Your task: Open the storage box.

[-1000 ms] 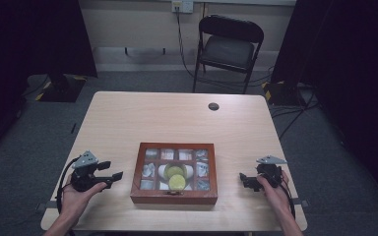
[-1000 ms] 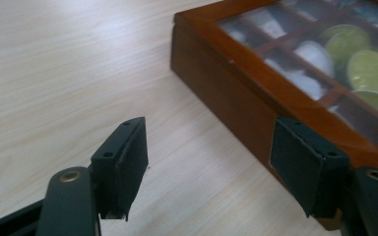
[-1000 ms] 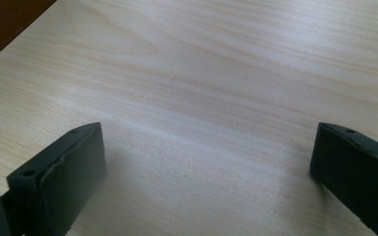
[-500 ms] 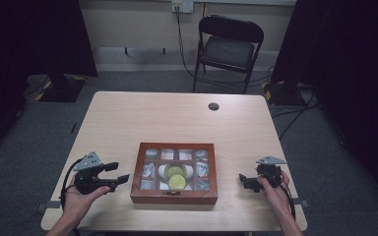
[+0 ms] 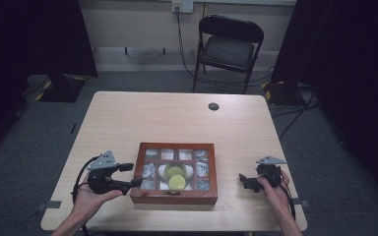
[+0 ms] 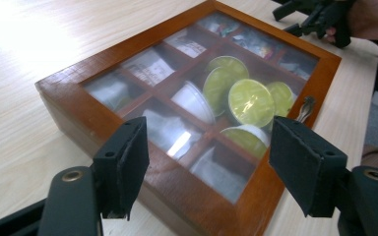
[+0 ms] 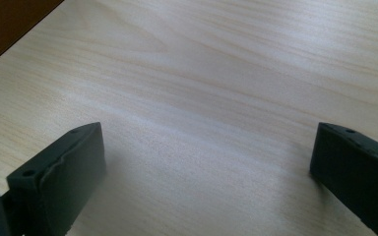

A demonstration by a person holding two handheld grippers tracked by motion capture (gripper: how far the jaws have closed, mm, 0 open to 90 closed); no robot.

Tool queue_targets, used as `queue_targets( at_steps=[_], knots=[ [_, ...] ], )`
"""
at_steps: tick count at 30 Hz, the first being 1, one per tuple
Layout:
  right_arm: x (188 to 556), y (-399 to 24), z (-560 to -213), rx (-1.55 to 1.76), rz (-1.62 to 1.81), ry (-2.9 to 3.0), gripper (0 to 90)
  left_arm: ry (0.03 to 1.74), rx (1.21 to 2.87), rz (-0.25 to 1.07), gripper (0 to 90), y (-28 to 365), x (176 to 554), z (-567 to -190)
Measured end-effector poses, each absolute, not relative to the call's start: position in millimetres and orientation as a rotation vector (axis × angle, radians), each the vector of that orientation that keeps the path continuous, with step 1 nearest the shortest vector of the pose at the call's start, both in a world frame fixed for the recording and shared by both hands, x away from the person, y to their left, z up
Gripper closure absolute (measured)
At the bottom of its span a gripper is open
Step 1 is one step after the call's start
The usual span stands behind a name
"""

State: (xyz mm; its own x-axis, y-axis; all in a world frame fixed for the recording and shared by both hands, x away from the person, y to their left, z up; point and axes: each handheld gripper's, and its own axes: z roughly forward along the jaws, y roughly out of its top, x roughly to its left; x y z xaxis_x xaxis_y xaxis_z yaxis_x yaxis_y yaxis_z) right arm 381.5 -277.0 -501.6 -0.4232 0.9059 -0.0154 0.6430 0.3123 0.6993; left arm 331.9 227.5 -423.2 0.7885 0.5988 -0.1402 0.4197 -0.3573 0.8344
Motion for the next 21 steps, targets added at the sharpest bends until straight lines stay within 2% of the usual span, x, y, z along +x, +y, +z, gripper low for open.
queue_targets(
  at_steps=[2,6,8,11,21],
  knots=[
    [381.5,-277.0,-501.6,1.376,0.876,2.177,0.0,0.736,1.977,0.209,30.1,220.8,333.8,-420.1],
    [381.5,-277.0,-501.6,1.376,0.876,2.178,0.0,0.706,1.999,0.187,34.4,207.2,339.2,-412.5],
    [381.5,-277.0,-501.6,1.376,0.876,2.178,0.0,0.68,1.987,0.161,30.5,198.0,342.7,-405.1],
    [381.5,-277.0,-501.6,1.376,0.876,2.178,0.0,0.644,2.003,0.137,32.1,189.1,346.6,-400.7],
    [381.6,-277.1,-501.6,1.376,0.876,2.178,0.0,0.532,2.048,0.007,38.3,162.4,350.4,-411.2]
  ],
)
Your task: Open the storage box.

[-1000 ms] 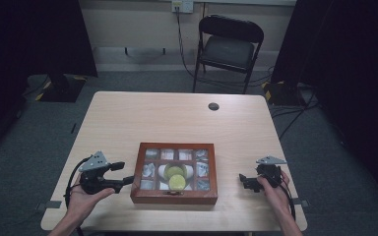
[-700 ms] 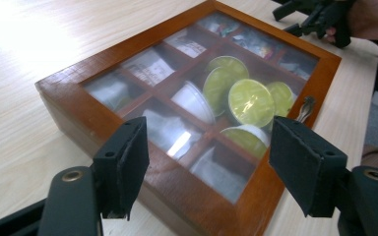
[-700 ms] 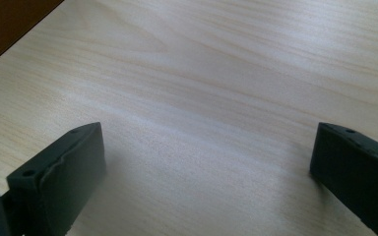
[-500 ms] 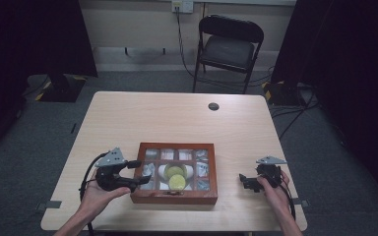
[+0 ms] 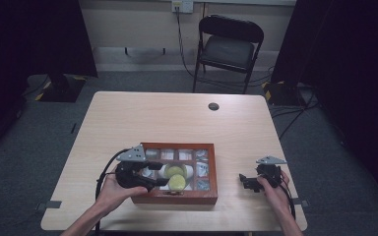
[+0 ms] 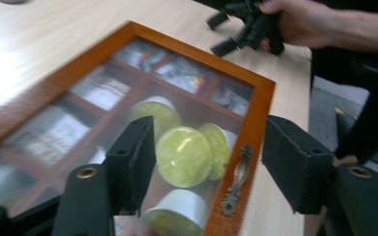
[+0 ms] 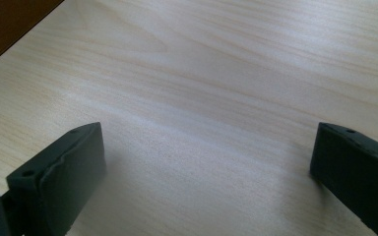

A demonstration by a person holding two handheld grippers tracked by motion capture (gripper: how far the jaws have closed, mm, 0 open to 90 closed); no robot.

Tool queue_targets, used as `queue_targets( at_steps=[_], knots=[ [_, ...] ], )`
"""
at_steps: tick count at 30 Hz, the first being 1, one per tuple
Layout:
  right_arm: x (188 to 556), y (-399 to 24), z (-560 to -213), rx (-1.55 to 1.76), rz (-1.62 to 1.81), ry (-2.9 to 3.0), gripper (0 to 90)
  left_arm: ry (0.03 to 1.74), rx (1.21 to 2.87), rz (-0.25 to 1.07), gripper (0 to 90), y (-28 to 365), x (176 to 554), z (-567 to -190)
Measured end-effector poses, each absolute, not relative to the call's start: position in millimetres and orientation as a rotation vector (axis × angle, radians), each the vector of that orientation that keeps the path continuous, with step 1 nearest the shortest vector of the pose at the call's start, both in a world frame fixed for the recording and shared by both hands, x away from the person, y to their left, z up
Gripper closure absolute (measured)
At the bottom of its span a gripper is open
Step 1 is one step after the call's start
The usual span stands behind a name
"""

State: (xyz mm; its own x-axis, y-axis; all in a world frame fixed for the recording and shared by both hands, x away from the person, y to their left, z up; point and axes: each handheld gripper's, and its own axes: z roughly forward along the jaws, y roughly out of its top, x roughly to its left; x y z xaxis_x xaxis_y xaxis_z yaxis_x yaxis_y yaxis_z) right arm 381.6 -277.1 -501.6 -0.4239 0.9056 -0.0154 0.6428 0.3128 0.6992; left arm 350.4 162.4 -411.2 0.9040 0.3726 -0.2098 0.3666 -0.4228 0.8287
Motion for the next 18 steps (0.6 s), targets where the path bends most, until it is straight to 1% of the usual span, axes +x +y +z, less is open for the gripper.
queue_targets(
  at_steps=[2,5,7,8,9,10,12,15,16,18],
  knots=[
    [381.6,-277.0,-501.6,1.376,0.876,2.179,0.0,0.496,2.085,-0.011,42.4,156.1,347.4,-414.6],
    [381.6,-277.1,-501.6,1.376,0.876,2.179,0.0,0.479,2.082,-0.02,43.9,154.3,344.7,-415.9],
    [381.6,-277.1,-501.6,1.375,0.876,2.179,0.0,0.481,2.102,-0.012,46.9,152.2,342.7,-416.6],
    [381.6,-277.1,-501.6,1.376,0.876,2.178,0.0,0.464,2.136,-0.008,51.8,148.6,339.7,-417.3],
    [381.6,-277.1,-501.6,1.376,0.876,2.178,0.0,0.464,2.136,-0.008,53.3,148.6,339.7,-417.3],
    [381.6,-277.1,-501.6,1.376,0.876,2.179,0.0,0.453,2.147,-0.045,53.3,146.8,339.4,-417.9],
    [381.6,-277.1,-501.6,1.375,0.876,2.179,0.0,0.463,2.128,-0.102,59.4,143.4,339.9,-421.3],
    [381.6,-277.0,-501.6,1.376,0.876,2.178,0.0,0.48,2.133,-0.104,59.7,141.3,342.8,-423.1],
    [381.6,-277.1,-501.6,1.375,0.876,2.178,0.0,0.478,2.131,-0.129,59.6,140.0,344.3,-424.0],
    [381.7,-277.1,-501.6,1.376,0.876,2.179,0.0,0.461,2.164,-0.129,59.7,136.3,345.0,-424.2]
  ],
)
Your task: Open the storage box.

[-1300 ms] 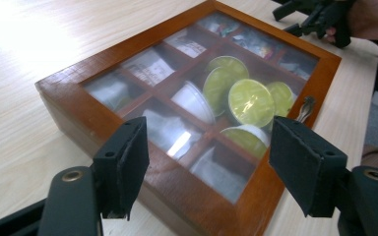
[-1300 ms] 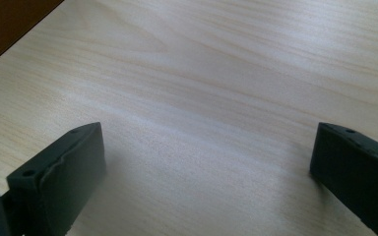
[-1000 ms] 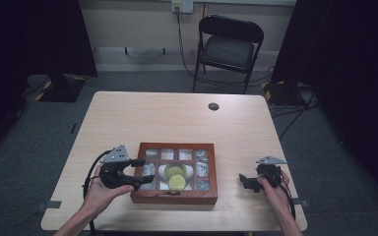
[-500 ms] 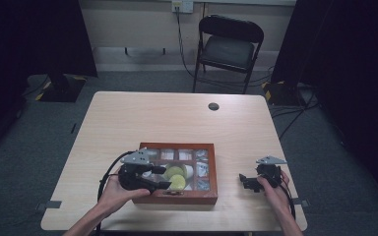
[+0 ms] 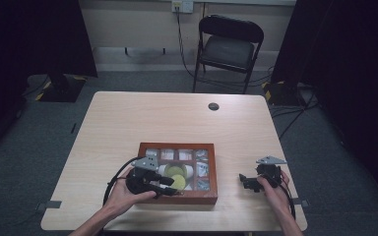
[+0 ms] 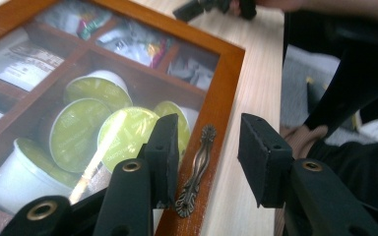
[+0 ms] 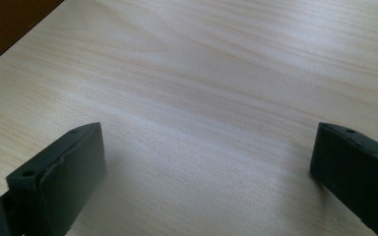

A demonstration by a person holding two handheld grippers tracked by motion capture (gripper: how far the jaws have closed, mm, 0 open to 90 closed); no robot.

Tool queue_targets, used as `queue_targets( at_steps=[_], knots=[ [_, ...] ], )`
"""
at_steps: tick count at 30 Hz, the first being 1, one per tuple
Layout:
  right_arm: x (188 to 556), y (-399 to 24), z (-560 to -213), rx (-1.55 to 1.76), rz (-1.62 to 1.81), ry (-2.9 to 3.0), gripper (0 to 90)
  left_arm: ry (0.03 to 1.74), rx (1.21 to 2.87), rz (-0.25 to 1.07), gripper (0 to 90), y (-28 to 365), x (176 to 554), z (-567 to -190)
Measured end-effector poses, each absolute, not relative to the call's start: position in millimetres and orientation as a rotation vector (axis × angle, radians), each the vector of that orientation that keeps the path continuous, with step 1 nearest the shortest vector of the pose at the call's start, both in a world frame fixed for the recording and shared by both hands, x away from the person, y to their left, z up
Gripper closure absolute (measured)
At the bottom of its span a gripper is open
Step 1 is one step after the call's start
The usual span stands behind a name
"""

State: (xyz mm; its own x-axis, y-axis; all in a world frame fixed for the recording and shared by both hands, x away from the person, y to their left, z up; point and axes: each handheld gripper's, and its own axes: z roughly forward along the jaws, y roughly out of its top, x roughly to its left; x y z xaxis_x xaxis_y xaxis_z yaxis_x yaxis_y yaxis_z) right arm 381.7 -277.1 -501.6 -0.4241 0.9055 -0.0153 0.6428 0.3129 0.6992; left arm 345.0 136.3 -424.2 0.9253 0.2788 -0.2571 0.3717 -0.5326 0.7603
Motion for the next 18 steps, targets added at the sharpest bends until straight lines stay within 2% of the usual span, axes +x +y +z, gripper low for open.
queue_targets(
  at_steps=[4,6,18],
  knots=[
    [381.8,-276.9,-501.7,1.376,0.876,2.179,0.0,0.441,2.218,-0.117,61.3,126.2,345.4,-426.6],
    [381.8,-276.9,-501.7,1.376,0.876,2.179,0.0,0.439,2.24,-0.12,66.2,123.5,345.6,-429.7],
    [381.8,-276.9,-501.7,1.376,0.876,2.178,0.0,0.411,2.254,-0.067,77.3,126.9,340.9,-435.4]
  ],
)
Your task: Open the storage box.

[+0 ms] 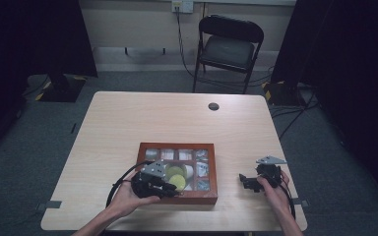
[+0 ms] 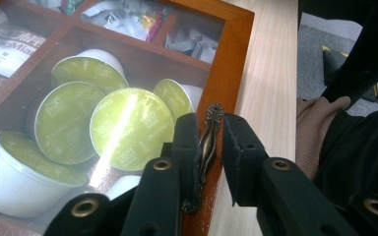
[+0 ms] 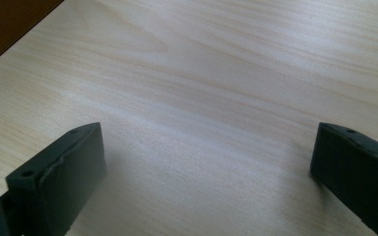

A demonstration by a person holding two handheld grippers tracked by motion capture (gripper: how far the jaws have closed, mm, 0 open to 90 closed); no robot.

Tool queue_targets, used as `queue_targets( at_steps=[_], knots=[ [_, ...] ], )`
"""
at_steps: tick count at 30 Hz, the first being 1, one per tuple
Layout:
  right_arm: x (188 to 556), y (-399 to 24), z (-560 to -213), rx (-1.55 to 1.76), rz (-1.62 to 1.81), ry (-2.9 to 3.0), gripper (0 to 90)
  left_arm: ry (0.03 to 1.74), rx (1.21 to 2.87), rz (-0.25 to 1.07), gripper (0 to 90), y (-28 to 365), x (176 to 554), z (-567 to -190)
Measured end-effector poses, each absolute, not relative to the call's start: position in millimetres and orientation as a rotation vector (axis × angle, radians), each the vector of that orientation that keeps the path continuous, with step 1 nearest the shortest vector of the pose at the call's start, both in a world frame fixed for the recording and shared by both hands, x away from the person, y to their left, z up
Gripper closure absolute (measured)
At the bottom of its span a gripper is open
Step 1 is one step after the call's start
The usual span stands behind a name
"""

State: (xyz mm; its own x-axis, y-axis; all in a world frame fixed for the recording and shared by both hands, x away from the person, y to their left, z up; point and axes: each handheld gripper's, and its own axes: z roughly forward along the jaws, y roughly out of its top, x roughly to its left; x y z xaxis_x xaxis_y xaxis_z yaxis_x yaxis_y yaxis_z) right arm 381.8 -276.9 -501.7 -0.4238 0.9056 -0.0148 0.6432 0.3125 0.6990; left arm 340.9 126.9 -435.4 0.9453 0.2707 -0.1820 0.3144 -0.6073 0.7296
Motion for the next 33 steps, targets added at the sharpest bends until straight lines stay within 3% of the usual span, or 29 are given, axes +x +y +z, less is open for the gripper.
queue_targets(
  at_steps=[20,33],
  knots=[
    [381.7,-276.9,-501.7,1.376,0.877,2.179,0.0,0.449,2.237,0.0,80.1,124.9,332.8,-437.6],
    [381.8,-276.9,-501.7,1.376,0.876,2.179,0.0,0.473,2.195,-0.068,80.6,128.1,338.4,-439.6]
  ],
)
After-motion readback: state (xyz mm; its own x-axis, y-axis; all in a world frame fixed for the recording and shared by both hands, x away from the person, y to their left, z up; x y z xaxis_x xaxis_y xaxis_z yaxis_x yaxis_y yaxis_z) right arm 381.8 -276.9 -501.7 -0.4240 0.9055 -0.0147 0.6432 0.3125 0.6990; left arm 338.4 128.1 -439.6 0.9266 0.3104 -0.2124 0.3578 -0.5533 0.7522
